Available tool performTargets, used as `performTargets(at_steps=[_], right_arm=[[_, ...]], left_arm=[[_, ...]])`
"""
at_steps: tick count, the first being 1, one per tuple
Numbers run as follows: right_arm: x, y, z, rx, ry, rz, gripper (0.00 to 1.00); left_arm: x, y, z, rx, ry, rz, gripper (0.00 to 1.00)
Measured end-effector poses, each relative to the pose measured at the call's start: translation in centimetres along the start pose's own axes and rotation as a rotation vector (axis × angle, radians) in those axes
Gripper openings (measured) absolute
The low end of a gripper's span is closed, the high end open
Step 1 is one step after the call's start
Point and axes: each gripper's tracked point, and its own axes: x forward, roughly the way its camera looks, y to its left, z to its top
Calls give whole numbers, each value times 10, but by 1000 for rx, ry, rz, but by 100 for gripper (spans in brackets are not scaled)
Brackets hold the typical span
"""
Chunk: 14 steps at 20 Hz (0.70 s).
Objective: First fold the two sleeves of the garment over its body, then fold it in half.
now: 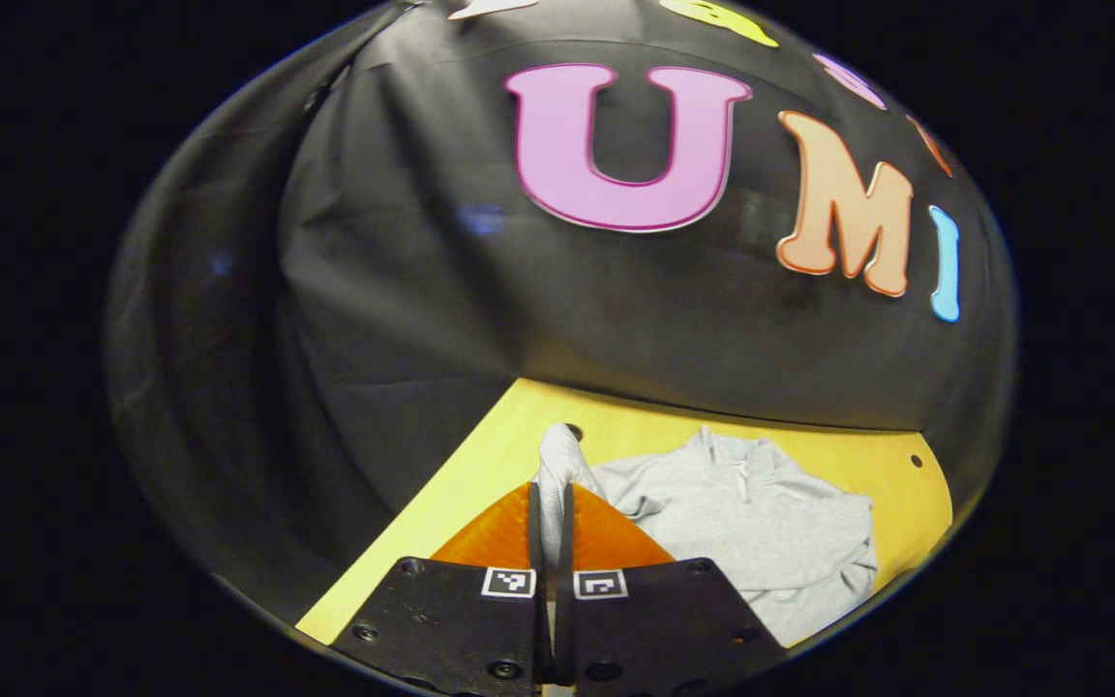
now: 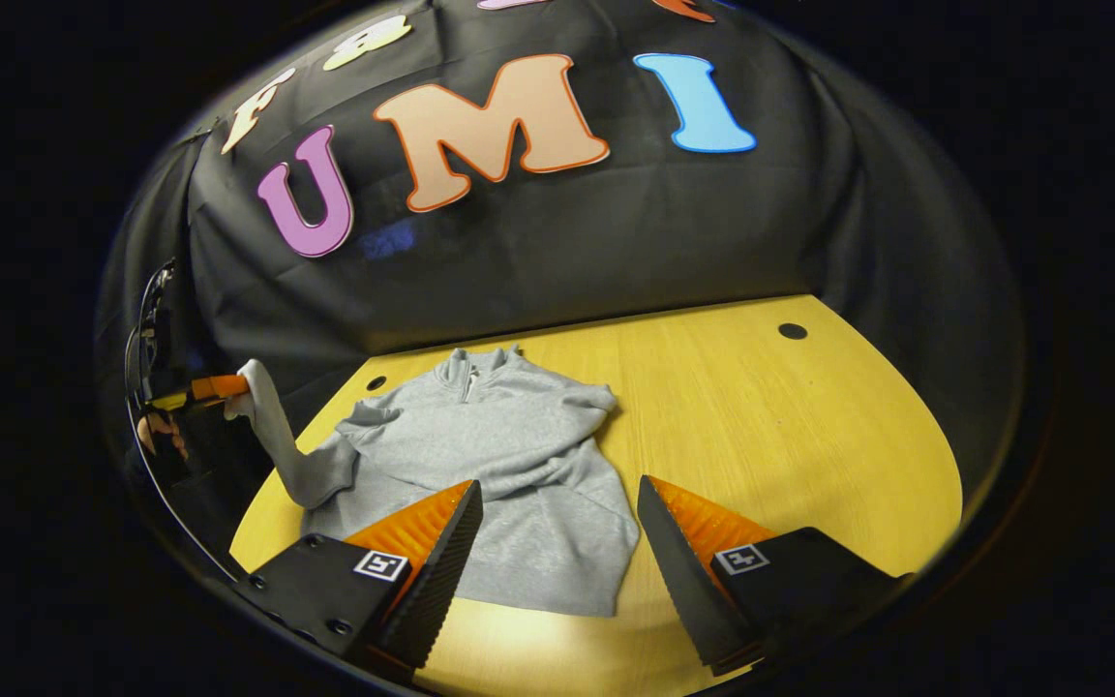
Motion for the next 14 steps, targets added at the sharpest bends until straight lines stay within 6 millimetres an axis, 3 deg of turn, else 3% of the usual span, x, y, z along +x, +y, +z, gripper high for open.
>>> performTargets(at_steps=[8, 14], right_arm=[[-19, -47, -5, 43, -1, -49, 99], [-28, -71, -11, 47, 9, -67, 99]], left_arm=[[16, -109, 16, 81, -17, -155, 0], [16, -197, 8, 138, 2, -275, 0]])
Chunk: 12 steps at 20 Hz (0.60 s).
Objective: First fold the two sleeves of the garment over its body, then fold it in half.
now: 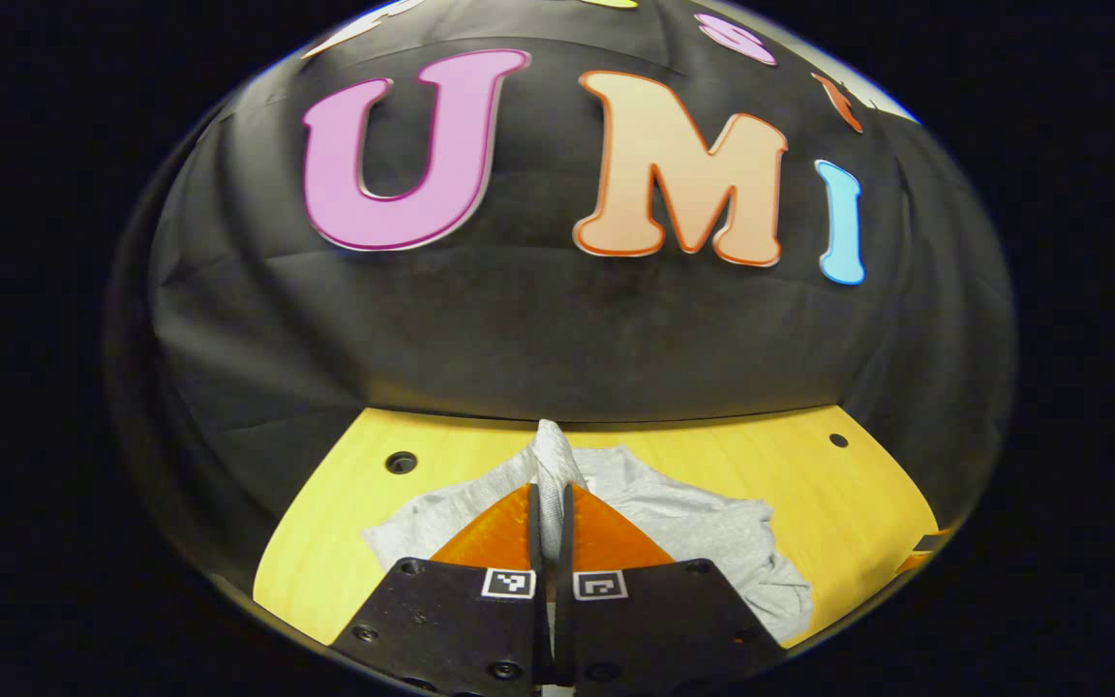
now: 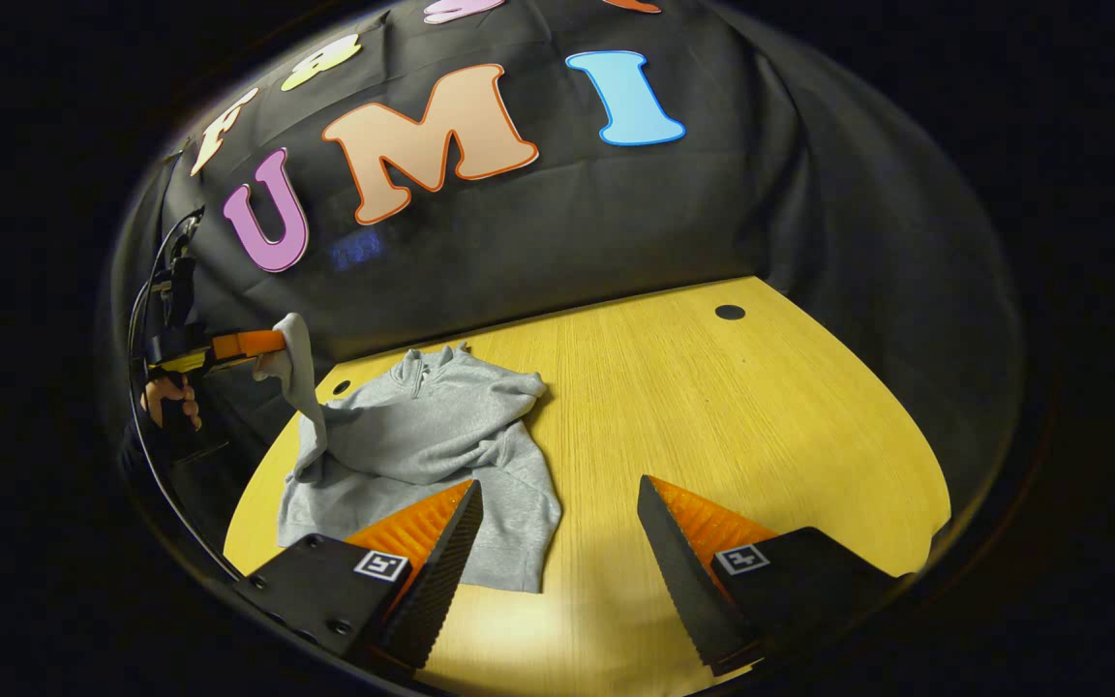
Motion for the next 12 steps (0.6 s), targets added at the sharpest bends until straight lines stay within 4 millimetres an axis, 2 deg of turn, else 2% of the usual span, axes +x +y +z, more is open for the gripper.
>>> performTargets(at_steps=[1, 2, 3, 4, 8, 12], right_arm=[[-2, -5, -1, -1, 1, -3, 96], [-4, -10, -3, -2, 3, -6, 99], [-8, -14, -5, -3, 7, -9, 96], [-10, -19, -8, -3, 11, -12, 99], [-18, -35, -16, 6, 23, -25, 99], [-27, -58, -21, 43, 20, -47, 99]], left_arm=[[4, -14, 0, 7, 2, -17, 0], [8, -27, 0, 10, 2, -36, 0], [12, -41, -1, 14, 4, -53, 0], [15, -54, -2, 19, 10, -69, 0], [28, -98, -14, 44, 34, -128, 0], [42, -133, -41, 62, 110, -166, 0]])
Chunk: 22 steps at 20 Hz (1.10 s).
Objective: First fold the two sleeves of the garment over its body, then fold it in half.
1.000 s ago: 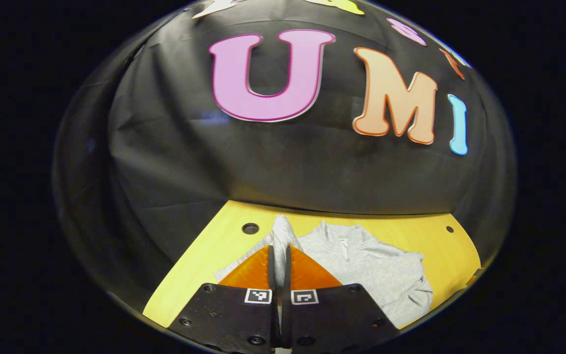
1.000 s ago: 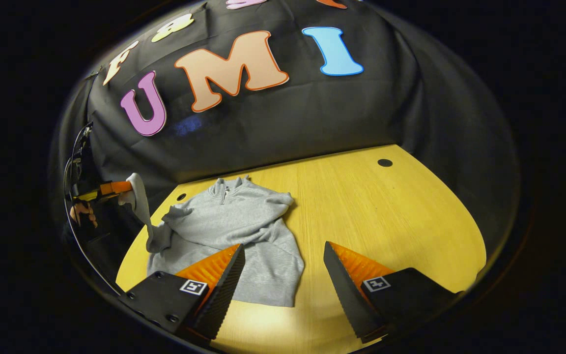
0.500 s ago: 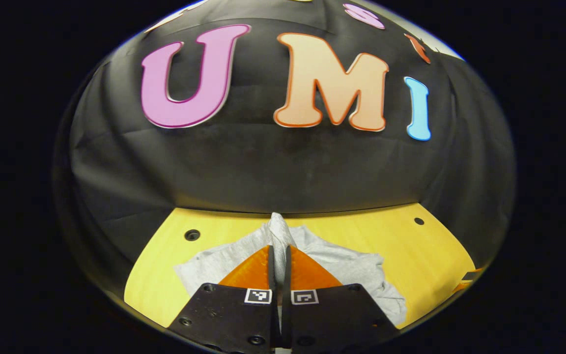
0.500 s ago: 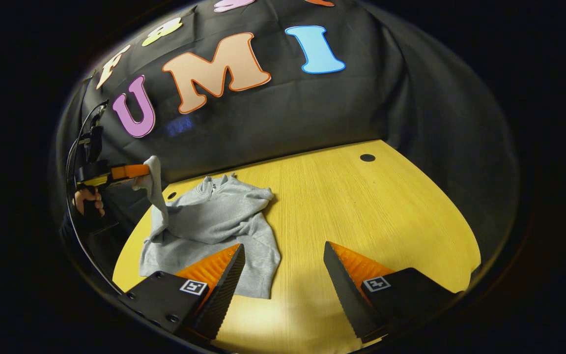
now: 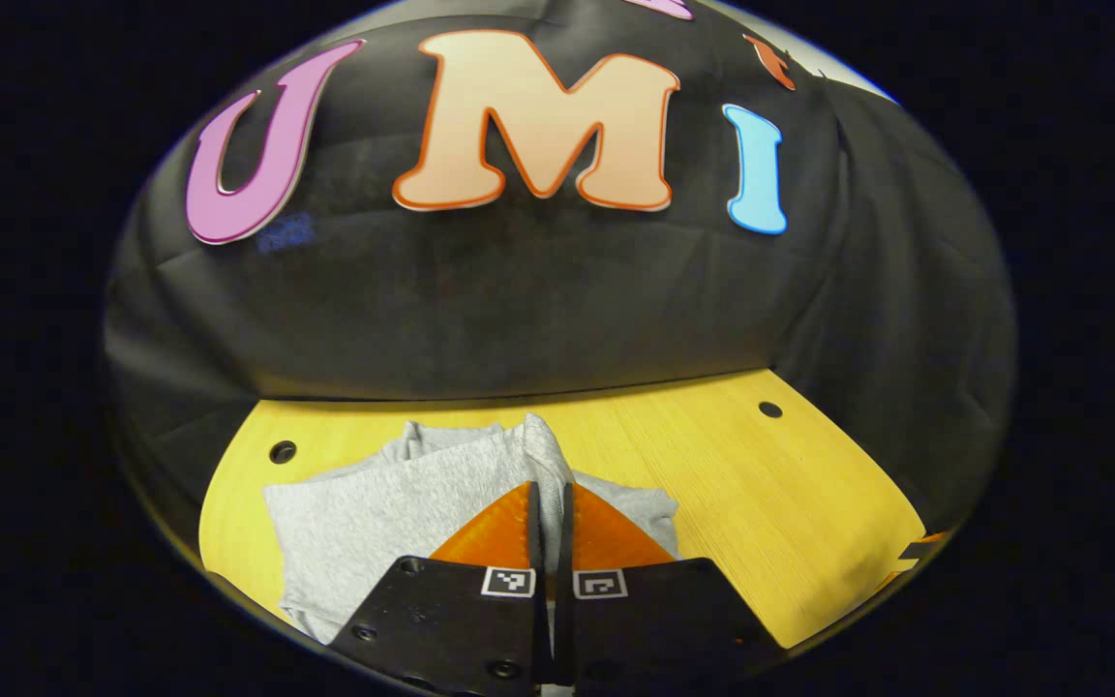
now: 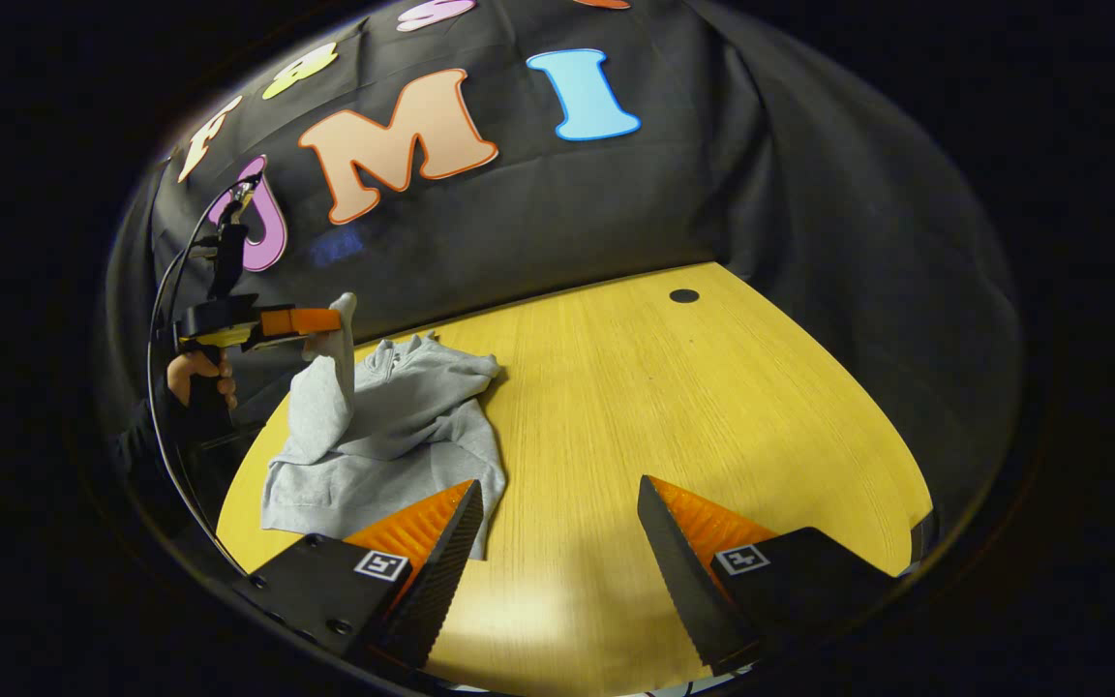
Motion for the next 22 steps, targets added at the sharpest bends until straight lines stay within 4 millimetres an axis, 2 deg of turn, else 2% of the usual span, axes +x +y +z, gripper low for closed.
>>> performTargets(at_steps=[2, 5, 6, 9, 10, 11, 15, 17, 19, 22], right_arm=[[-2, -5, -5, 27, 12, 1, 96], [-3, -11, -5, 11, 11, -3, 99], [-4, -13, -3, 2, 6, -9, 96], [-2, -7, -6, 7, 15, 5, 99], [0, -4, -6, 4, 19, 12, 99], [3, 2, -6, -2, 21, 19, 99], [14, 26, -1, -26, 11, 51, 99], [22, 42, 0, -28, 12, 73, 96], [30, 60, 1, -28, 20, 103, 99], [41, 87, 3, -42, 21, 138, 96]], left_arm=[[13, -8, -15, 14, 48, 2, 0], [32, -16, -38, -20, 113, -5, 7], [36, -21, -45, -45, 129, -15, 6], [45, -31, -53, -118, 136, -64, 12], [46, -35, -51, -144, 125, -83, 29], [42, -33, -48, -151, 114, -85, 30], [28, -9, -38, -101, 76, -34, 99], [12, 6, -36, -120, 47, -6, 96], [-7, 21, -36, -145, 22, 12, 96], [-34, 51, -42, -153, 1, 55, 96]])
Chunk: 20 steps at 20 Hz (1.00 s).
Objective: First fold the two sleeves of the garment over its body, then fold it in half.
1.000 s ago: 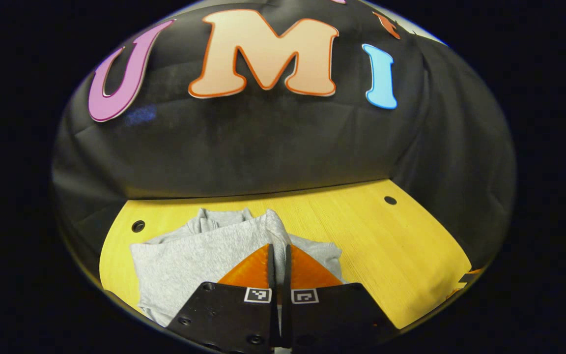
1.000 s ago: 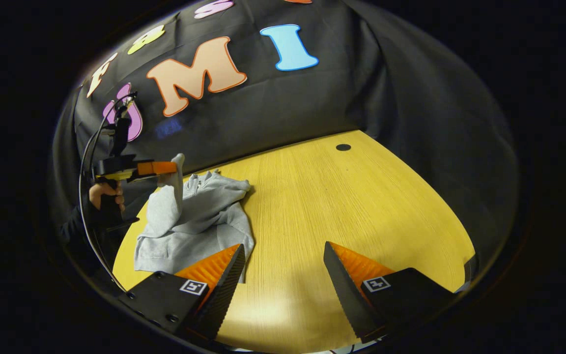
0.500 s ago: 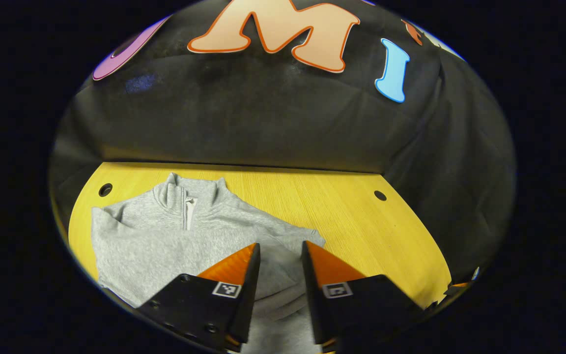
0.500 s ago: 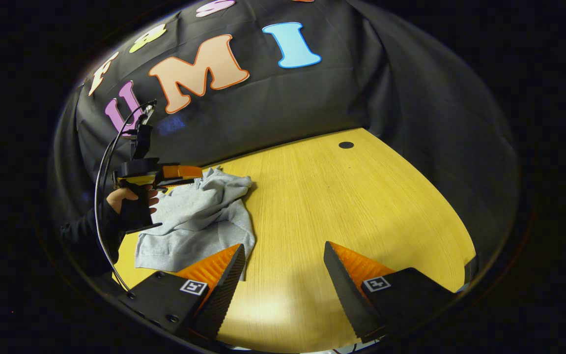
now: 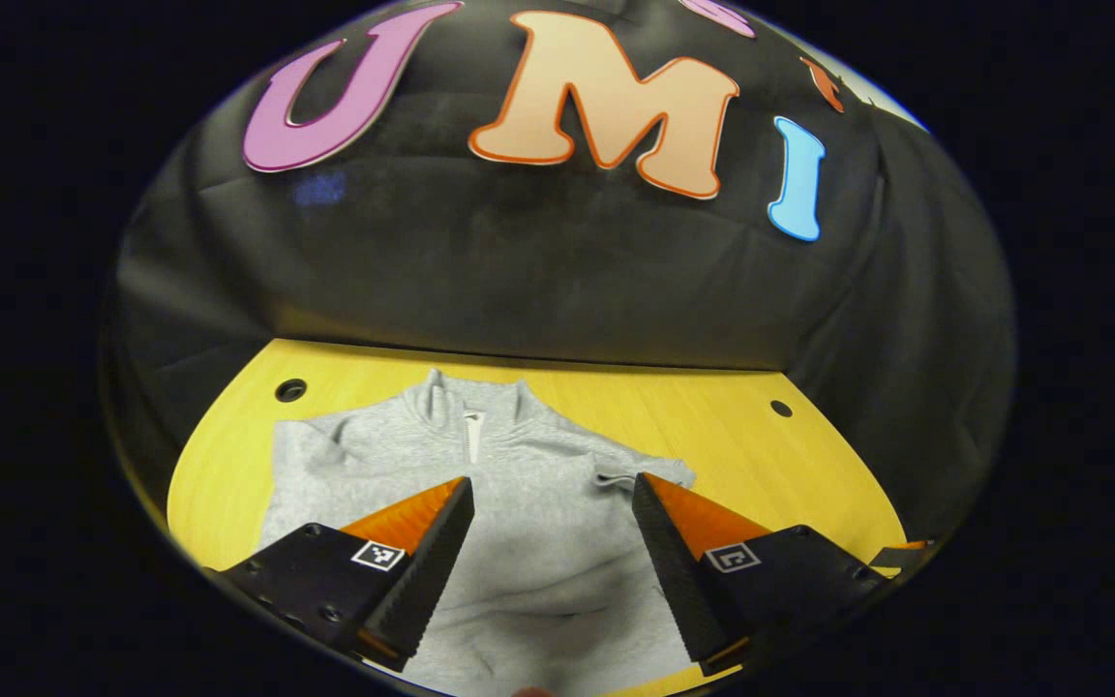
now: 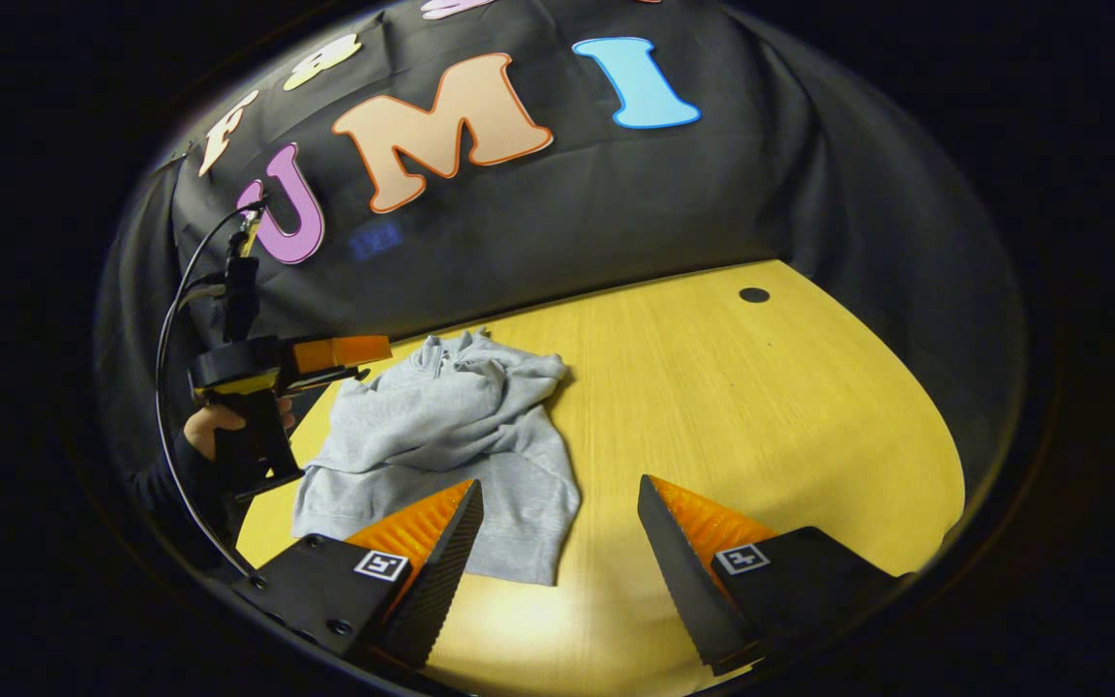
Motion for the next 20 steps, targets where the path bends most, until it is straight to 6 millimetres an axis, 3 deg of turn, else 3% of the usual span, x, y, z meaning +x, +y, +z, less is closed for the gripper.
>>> performTargets(at_steps=[5, 8, 9, 13, 14, 17, 20], right_arm=[[21, 29, -2, -36, 11, 26, 99], [29, 40, -5, -59, 13, 26, 95], [32, 42, -8, -65, 19, 24, 99], [43, 44, -20, -111, 39, -3, 99], [45, 43, -22, -126, 41, -13, 96], [51, 34, -35, -192, 47, -67, 99], [58, 32, -57, -212, 86, -90, 99]], left_arm=[[-41, 65, -6, 7, -27, 86, 96], [-66, 100, -21, 15, -19, 134, 95], [-74, 108, -27, 18, -13, 143, 96], [-104, 144, -68, 49, 44, 207, 95], [-110, 148, -80, 48, 64, 214, 96], [-124, 157, -112, 7, 111, 223, 95], [-134, 170, -144, -21, 159, 248, 96]])
